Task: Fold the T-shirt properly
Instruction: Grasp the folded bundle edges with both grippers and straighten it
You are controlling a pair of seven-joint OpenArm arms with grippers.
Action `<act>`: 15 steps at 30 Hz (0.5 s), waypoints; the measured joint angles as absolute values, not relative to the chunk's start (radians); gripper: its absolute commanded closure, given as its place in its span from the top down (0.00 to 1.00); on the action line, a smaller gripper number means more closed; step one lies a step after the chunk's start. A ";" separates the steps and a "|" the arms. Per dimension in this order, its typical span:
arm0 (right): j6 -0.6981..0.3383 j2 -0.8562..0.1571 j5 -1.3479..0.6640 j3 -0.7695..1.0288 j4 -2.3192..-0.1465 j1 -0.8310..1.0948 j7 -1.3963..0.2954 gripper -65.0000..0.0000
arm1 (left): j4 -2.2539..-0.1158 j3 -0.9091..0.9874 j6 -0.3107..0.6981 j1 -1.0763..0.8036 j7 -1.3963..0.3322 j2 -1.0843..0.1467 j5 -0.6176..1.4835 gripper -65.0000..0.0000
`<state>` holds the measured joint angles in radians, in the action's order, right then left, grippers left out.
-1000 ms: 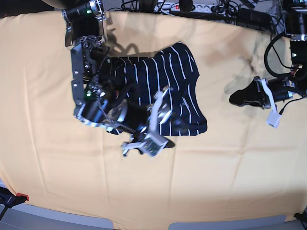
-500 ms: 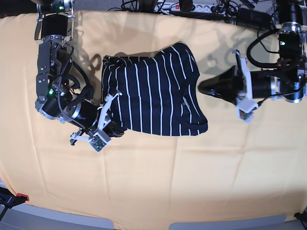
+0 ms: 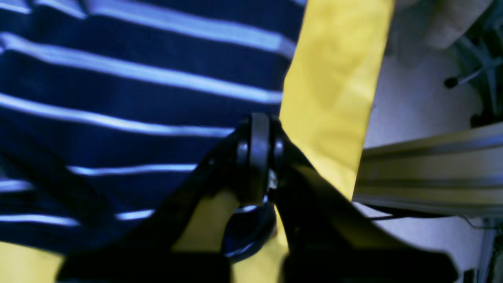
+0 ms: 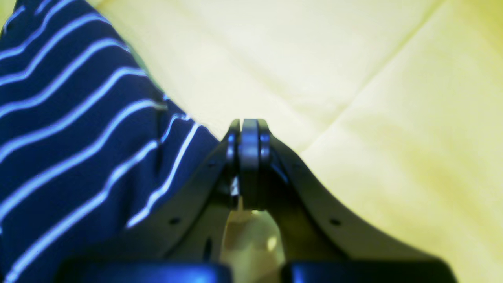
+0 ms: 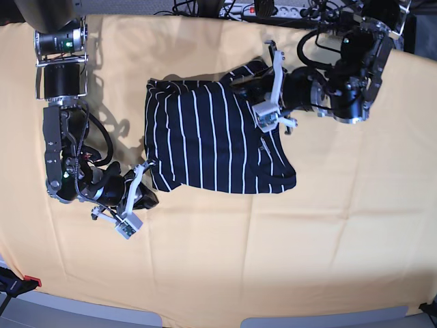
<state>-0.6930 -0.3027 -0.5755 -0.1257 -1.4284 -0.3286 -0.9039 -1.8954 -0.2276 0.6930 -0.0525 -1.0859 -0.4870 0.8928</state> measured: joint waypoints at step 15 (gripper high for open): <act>-0.693 -0.359 -0.572 -0.255 -1.295 -0.368 -0.864 0.00 | -1.735 -0.243 0.698 -0.067 -0.987 -0.637 0.894 0.00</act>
